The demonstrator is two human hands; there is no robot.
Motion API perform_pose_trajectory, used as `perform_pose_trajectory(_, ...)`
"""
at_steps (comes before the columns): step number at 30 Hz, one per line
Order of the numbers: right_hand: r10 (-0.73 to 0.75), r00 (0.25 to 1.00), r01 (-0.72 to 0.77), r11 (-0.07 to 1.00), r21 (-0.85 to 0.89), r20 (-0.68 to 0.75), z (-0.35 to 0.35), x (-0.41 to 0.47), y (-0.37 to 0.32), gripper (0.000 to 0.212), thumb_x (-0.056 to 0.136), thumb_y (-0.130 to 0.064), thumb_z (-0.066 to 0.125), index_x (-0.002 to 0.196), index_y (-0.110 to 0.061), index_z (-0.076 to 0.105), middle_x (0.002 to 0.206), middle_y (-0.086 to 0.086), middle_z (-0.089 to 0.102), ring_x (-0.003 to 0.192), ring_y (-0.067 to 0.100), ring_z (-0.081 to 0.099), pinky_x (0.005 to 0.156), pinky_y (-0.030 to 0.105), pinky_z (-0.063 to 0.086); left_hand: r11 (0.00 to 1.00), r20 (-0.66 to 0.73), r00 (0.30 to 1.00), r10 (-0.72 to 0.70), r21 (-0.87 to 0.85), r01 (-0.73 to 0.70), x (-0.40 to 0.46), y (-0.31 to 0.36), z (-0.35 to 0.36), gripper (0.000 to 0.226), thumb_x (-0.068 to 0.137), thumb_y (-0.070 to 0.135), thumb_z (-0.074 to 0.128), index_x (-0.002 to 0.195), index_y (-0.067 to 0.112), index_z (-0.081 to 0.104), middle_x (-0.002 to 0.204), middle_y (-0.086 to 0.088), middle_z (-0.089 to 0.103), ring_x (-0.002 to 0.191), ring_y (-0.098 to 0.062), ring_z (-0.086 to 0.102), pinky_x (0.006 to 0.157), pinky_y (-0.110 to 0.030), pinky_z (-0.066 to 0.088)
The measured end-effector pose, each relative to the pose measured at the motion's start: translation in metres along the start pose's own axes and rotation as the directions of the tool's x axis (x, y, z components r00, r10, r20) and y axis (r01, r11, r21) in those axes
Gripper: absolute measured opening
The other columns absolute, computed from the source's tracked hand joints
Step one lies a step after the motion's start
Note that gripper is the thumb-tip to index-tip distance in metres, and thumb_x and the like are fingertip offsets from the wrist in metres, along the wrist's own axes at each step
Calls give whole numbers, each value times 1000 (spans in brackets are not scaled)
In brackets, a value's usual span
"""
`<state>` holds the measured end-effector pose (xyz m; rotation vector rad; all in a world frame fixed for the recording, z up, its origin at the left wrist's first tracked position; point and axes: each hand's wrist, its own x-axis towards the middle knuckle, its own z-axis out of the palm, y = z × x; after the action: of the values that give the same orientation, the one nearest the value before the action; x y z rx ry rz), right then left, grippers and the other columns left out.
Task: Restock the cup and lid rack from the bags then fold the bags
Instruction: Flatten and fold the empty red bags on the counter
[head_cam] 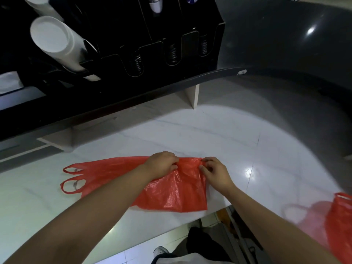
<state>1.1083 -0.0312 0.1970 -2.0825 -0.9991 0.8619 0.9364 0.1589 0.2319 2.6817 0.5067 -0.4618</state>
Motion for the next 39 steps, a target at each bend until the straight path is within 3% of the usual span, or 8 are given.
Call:
perform_pose_trajectory(4,12,1000,-14,993,-115,-18,1,9,1,27,98,-31,63,73,-22,59,95,-8,54,81,5,56,70,16,41,999,-61,998,17,-37,-19,3,-7,11,24,99,34,60,114,18,69,123,3,54,118,-17,43,98,-35,45)
perform_pose_trajectory(9,79,997,-80,972,-222,-15,2,24,-6,39,101,-30,56,66,-14,53,85,0,50,72,17,53,68,31,40,992,-82,994,-75,-108,66,10,-7,7,20,97,32,61,112,21,69,115,7,59,111,-14,52,89,-36,50)
perform_pose_trajectory(13,89,996,-85,954,-288,1,2,27,-10,41,105,-29,44,66,-20,47,86,2,49,74,20,51,68,30,37,989,-81,990,-112,-102,104,12,-5,7,18,98,33,59,108,20,67,109,5,60,105,-16,55,85,-40,52)
perform_pose_trajectory(25,111,992,-124,862,-492,-57,2,25,-5,41,105,-46,40,73,-22,51,85,-3,47,70,19,54,62,33,46,987,-188,969,-162,-6,163,10,3,23,16,100,33,56,103,19,62,99,1,64,93,-23,60,73,-38,50)
perform_pose_trajectory(30,130,990,-140,829,-542,-57,3,29,-5,48,103,-54,39,70,-21,50,81,-3,49,68,19,55,58,31,41,970,-175,957,-232,-113,214,6,4,29,14,98,32,60,106,21,63,103,3,66,97,-20,60,80,-40,52)
perform_pose_trajectory(33,156,985,-174,859,-481,-79,0,32,-11,53,101,-57,42,64,-20,48,76,-2,50,65,19,53,53,29,34,958,-179,948,-265,-164,236,4,5,32,13,97,29,62,105,20,65,102,3,67,96,-20,61,82,-40,53)
perform_pose_trajectory(36,9,990,-76,879,-471,-142,-2,25,-24,44,102,-47,44,75,-15,54,83,0,52,74,23,56,58,34,44,942,-178,937,-299,-213,260,3,7,32,11,96,26,62,104,19,65,100,1,67,96,-20,61,81,-40,54)
perform_pose_trajectory(39,-273,960,182,779,-600,-63,8,9,-40,32,103,-39,47,102,-14,67,106,6,60,96,26,57,80,41,48,929,-174,929,-325,-241,280,2,8,31,11,95,25,63,104,19,65,101,1,68,97,-21,62,83,-39,53)
